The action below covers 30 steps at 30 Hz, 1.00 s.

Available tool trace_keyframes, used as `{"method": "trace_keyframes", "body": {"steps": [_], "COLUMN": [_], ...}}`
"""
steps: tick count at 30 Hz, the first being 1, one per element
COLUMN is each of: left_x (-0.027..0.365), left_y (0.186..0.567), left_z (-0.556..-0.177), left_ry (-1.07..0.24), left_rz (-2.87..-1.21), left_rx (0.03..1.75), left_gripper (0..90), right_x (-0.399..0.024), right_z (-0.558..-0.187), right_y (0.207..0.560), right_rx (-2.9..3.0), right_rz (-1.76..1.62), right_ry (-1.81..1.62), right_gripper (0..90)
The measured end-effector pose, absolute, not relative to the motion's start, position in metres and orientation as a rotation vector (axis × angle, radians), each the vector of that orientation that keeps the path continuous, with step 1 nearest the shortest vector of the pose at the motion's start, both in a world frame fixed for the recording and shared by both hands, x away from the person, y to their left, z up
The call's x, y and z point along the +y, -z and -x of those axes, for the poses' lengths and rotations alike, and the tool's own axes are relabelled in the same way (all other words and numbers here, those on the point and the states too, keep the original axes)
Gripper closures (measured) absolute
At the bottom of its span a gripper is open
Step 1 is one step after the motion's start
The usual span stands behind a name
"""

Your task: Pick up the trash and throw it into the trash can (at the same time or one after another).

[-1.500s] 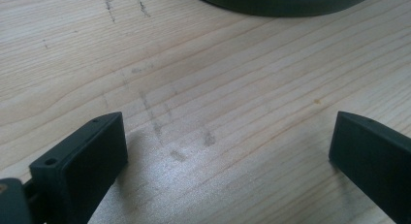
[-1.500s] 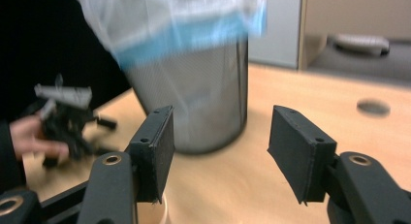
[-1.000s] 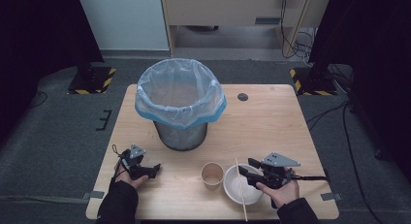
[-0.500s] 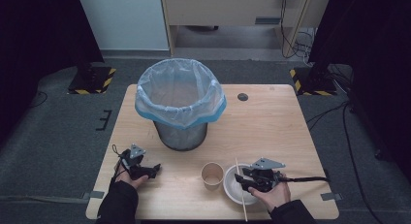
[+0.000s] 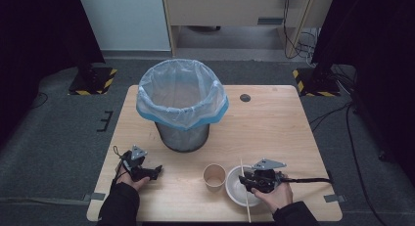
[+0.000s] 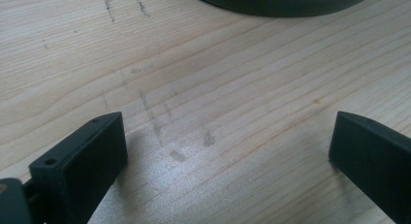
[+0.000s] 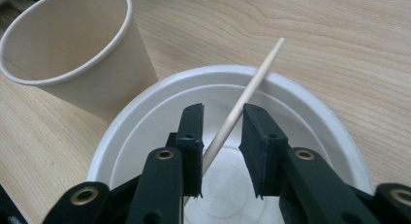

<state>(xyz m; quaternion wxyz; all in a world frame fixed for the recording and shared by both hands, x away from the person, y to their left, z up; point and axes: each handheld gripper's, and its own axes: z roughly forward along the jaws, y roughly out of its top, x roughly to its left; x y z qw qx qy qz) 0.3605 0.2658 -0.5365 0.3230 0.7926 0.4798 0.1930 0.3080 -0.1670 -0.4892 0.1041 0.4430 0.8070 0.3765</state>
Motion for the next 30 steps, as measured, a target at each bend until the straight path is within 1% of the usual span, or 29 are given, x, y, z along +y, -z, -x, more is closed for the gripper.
{"method": "trace_keyframes", "body": {"steps": [9, 14, 23, 30], "left_x": [0.266, 0.266, 0.266, 0.266], "left_y": [0.536, 0.536, 0.536, 0.536], "left_z": [-0.361, -0.361, -0.361, -0.361], "left_ry": [-0.507, -0.506, -0.506, -0.506], "left_rz": [-2.080, -2.080, -2.080, -2.080], "left_rx": [1.259, 1.259, 1.260, 1.260], "left_gripper": [0.0, 0.0, 0.0, 0.0], "right_x": [-0.168, -0.169, -0.171, -0.177], "right_z": [-0.310, -0.311, -0.312, -0.314], "right_y": [0.490, 0.489, 0.486, 0.475], "right_rx": [2.418, 2.428, 2.428, 2.373], "right_rz": [-1.267, -1.257, -1.262, -1.273], "right_ry": [-1.065, -1.054, -1.062, -1.150], "right_gripper": [79.2, 85.2, 85.9, 85.9]}}
